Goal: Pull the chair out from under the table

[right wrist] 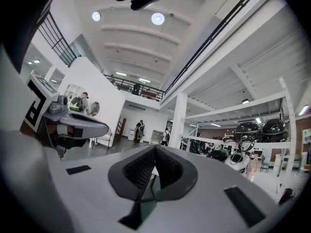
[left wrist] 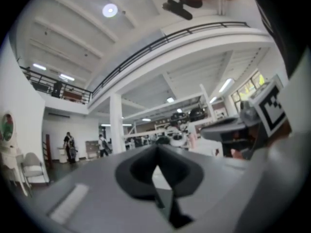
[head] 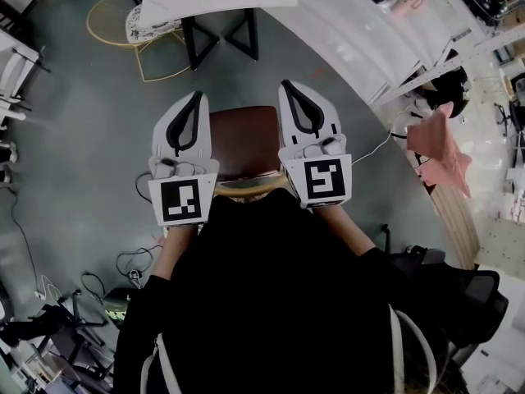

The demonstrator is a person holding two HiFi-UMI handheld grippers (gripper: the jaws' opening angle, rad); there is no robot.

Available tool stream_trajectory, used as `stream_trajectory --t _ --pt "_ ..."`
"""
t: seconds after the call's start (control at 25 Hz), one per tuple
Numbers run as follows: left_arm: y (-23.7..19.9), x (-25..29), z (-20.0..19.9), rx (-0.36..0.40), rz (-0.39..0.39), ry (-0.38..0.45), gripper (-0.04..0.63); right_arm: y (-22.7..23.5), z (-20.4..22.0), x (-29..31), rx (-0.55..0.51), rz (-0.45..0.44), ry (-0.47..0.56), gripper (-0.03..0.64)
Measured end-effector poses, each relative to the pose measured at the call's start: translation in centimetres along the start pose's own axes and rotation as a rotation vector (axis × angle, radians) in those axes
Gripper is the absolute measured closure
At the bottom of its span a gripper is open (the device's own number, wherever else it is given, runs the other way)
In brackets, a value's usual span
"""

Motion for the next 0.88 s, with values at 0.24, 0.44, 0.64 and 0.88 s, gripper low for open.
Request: stream_trajectory --t 0.24,0.44,0.64,0.88 --pt "-0.2 -0.3 0.2 -0.019 -0.017 -0.009 0.588 -0.1 0.2 0.0 0.033 -0.006 -0.006 0.597" --pt "-0.2 -0.8 0.4 -0.009 -0.019 -0.019 0.588 -0.3 0.5 -0.4 0.047 -0.013 -0.023 0.597" --pt "0.0 -0.7 0.9 -0.012 -0.012 -0.03 0.588 -0.4 0.9 -0.4 0.055 -0.016 -0.037 0.595" --pt "0.7 -0.5 1.1 -0.011 0.001 -0.042 0.588 -0.1 1.6 -0.8 0.071 -0.012 -0.051 0.595"
Point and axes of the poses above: the fingertips, and each gripper's own axes: x forward along the fingers, y to its right, z out of its underside, the point moved 5 cm from there along -x, backward along the fingers, and after that the axes turned 9 degrees about -x, right-handed, at the moved point
